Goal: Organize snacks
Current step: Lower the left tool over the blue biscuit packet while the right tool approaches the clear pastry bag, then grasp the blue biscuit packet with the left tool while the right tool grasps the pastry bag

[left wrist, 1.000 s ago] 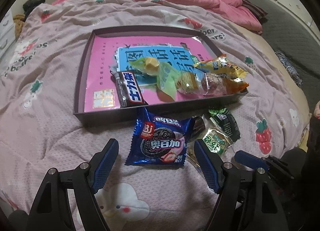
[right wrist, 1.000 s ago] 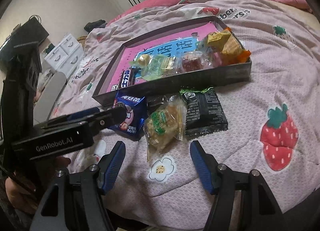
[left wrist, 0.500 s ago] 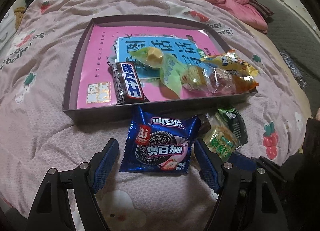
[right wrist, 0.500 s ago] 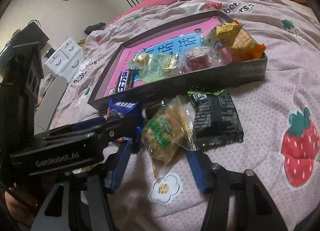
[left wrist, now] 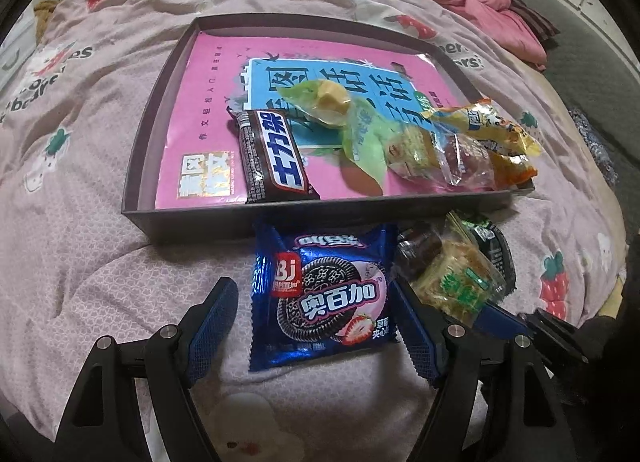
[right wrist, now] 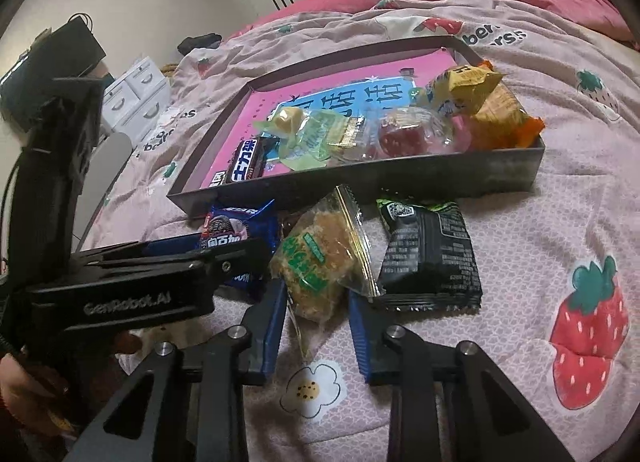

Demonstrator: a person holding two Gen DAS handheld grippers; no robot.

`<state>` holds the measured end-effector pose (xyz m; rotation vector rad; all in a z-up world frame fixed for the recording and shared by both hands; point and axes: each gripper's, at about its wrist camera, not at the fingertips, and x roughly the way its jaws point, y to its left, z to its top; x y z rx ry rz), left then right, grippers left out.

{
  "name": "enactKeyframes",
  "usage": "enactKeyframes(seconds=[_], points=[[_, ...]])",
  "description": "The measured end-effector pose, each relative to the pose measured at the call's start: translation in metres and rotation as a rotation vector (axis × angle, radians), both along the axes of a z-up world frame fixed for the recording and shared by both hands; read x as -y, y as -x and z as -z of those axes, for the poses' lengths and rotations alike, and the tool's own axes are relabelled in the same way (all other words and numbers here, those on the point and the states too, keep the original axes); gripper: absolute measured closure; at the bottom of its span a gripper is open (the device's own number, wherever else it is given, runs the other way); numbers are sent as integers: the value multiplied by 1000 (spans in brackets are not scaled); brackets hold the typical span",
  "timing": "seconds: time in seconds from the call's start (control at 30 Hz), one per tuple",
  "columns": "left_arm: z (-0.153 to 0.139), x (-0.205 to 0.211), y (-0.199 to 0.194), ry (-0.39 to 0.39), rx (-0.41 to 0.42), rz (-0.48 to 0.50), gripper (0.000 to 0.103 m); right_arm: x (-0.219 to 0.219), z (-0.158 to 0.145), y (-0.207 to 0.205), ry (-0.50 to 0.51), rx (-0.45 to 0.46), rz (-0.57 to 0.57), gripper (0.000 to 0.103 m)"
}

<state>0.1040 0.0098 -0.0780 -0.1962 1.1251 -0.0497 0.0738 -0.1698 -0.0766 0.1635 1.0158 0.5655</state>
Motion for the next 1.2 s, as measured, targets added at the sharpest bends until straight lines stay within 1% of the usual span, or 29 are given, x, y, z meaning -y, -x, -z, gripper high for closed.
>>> enactKeyframes(seconds=[0.17, 0.33, 0.4, 0.57, 0.7, 0.77, 0.8, 0.83, 0.93, 1.03, 1.2], points=[[5, -1, -2, 15, 1, -5, 24, 9, 1, -2, -33, -29, 19, 72], [6, -3, -3, 29, -5, -13, 24, 19, 10, -10, -128, -120, 65, 71], [6, -3, -3, 29, -5, -16, 24, 19, 12, -13, -136, -132, 72, 71], [9, -2, -3, 21, 2, -36, 24, 10, 12, -16, -91, -103, 26, 71], [11, -1, -7, 16, 1, -48, 24, 2, 3, -13, -29, -46, -24, 74], [11, 2, -8, 0, 3, -53, 28, 1, -2, -10, -6, -25, -32, 74], [11, 3, -8, -7, 6, -52, 33, 3, -5, -9, -9, -19, -32, 75], [10, 5, -8, -13, 14, -49, 40, 7, -8, -7, -22, -15, -32, 75], [10, 7, -9, -22, 14, -38, 44, 17, -16, -4, -34, -6, -18, 75], [10, 5, -9, -12, 11, -39, 48, 26, -22, -6, -34, 16, 5, 75], [6, 3, -4, -4, 19, -35, 49, 29, -30, -5, -40, 58, -3, 75]])
